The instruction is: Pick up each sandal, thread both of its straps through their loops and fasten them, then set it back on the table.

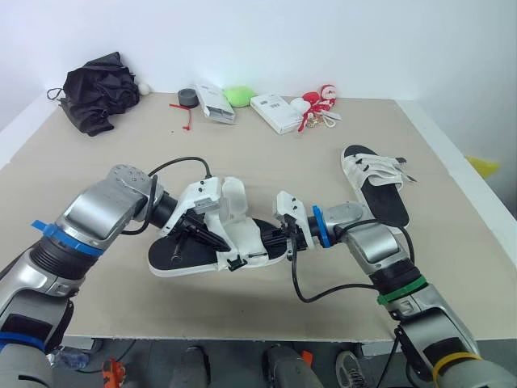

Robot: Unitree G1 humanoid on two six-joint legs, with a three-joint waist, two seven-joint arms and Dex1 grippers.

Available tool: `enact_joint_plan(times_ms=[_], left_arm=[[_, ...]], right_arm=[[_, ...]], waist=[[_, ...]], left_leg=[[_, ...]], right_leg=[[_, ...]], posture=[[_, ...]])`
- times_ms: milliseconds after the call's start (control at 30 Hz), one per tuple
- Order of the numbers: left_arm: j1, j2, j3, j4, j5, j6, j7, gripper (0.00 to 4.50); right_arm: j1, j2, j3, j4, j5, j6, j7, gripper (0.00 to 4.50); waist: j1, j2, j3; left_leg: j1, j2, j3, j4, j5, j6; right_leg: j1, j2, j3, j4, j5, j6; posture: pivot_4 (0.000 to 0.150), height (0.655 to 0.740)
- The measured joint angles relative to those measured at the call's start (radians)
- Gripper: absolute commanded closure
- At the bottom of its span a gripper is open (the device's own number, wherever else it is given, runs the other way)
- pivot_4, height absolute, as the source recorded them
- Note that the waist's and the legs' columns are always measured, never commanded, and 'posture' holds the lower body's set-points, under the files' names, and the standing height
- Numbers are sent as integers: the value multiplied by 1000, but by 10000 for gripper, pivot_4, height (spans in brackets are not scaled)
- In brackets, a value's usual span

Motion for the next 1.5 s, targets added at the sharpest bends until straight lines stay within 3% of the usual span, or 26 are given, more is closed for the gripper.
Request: enact_joint_plan(times_ms=[267,633,1500], left_arm=[[-2,12,1,-36,5,-2,-3,43980],[-20,50,-45,-66,106,-155,-44,43980],[-76,40,-45,-85,127,-162,-56,43980]], right_arm=[[0,1,0,0,0,0,0,45000],[0,3,0,0,0,0,-1,45000],[-1,3,0,2,0,0,-1,45000]], waist=[[0,0,0],[0,0,0],[-1,0,0]], left_leg=[[0,0,0,0,0,0],[0,0,0,0,0,0],[0,0,0,0,0,0]], right_leg=[[0,0,0,0,0,0],[0,0,1,0,0,0],[0,0,1,0,0,0]], posture=[[1500,7380],[1500,7380],[1500,7380]])
